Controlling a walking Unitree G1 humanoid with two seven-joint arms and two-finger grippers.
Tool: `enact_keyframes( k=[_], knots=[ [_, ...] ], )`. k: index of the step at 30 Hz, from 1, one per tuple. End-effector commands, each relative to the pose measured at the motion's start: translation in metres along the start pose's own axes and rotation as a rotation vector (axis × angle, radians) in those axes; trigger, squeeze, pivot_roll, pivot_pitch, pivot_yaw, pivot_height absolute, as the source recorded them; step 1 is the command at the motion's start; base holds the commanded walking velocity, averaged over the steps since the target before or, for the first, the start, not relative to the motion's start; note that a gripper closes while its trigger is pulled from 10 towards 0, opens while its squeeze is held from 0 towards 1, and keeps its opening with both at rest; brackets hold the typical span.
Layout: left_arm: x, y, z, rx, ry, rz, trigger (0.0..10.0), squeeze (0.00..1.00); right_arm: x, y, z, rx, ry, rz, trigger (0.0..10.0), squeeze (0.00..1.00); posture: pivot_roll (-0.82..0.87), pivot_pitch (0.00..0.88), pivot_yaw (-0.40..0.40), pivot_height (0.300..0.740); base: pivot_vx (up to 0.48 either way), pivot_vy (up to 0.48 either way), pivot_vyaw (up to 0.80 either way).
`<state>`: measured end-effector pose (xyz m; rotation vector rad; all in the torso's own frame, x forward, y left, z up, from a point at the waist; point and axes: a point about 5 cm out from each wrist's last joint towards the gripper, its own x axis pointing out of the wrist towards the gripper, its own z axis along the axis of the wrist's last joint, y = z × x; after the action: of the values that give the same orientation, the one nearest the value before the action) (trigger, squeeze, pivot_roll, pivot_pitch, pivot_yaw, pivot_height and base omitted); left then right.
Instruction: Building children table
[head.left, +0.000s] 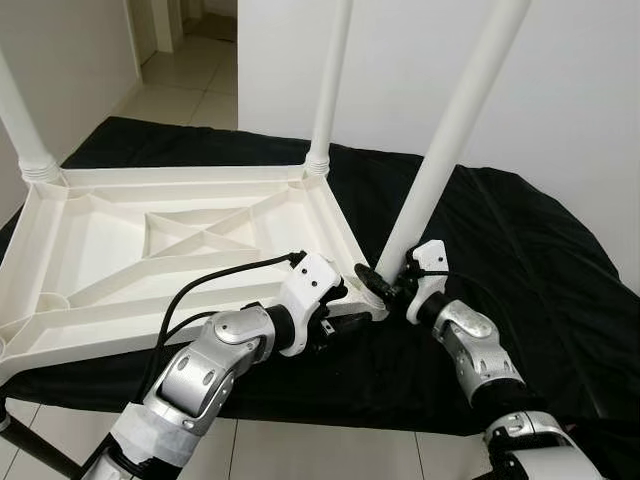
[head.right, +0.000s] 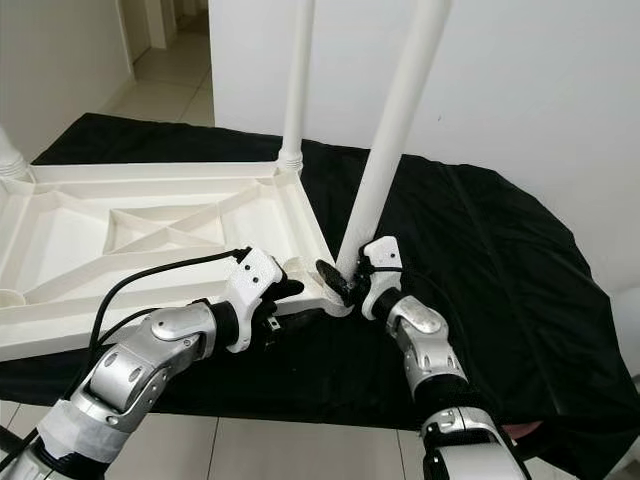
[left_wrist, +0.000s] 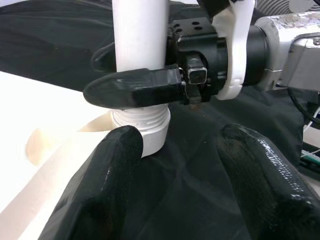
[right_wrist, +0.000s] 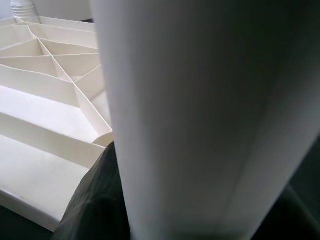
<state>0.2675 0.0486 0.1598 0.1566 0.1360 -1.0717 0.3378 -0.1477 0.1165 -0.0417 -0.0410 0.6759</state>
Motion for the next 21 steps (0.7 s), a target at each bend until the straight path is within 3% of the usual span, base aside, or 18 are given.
enact_keyframes(
  k=[1, 5, 6, 7, 8, 17, 21],
  knots=[
    [0.0, -0.008, 0.0, 0.0, 0.008, -0.115, 10.0, 0.0, 0.001, 0.005, -0.006, -0.002, 0.024, 0.039, 0.0, 0.0, 0.03, 0.0, -0.112, 0.74, 0.0, 0.0, 0.0],
    [-0.001, -0.008, 0.001, 0.0, 0.008, -0.114, 10.0, 0.0, 0.0, 0.01, -0.009, 0.016, 0.025, 0.054, 0.0, 0.0, 0.02, 0.0, -0.114, 0.74, 0.0, 0.0, 0.0],
    [0.0, -0.008, 0.001, -0.001, 0.006, -0.112, 10.0, 0.0, -0.001, 0.013, -0.011, 0.026, 0.025, 0.046, 7.7, 0.0, 0.02, 0.0, -0.114, 0.74, 0.0, 0.0, 0.0],
    [0.0, -0.008, 0.001, -0.001, 0.006, -0.112, 10.0, 0.0, -0.001, 0.013, -0.011, 0.026, 0.025, 0.046, 7.7, 0.0, 0.02, 0.0, -0.114, 0.74, 0.0, 0.0, 0.0],
    [0.001, -0.008, 0.001, -0.002, 0.004, -0.108, 10.0, 0.0, -0.001, 0.015, -0.012, 0.052, 0.016, 0.031, 10.0, 0.0, 0.02, 0.0, -0.114, 0.74, 0.0, 0.0, 0.0],
    [0.005, -0.002, 0.003, -0.021, -0.016, -0.049, 10.0, 0.0, 0.0, 0.022, -0.01, 0.107, -0.018, -0.105, 10.0, 0.0, 0.01, 0.0, -0.109, 0.74, 0.0, 0.0, 0.0],
    [0.004, -0.001, 0.003, -0.027, -0.017, -0.04, 10.0, 0.0, -0.002, 0.026, -0.011, 0.093, 0.035, -0.31, 10.0, 0.0, 0.0, 0.0, -0.11, 0.74, 0.0, 0.0, 0.0]
  ],
)
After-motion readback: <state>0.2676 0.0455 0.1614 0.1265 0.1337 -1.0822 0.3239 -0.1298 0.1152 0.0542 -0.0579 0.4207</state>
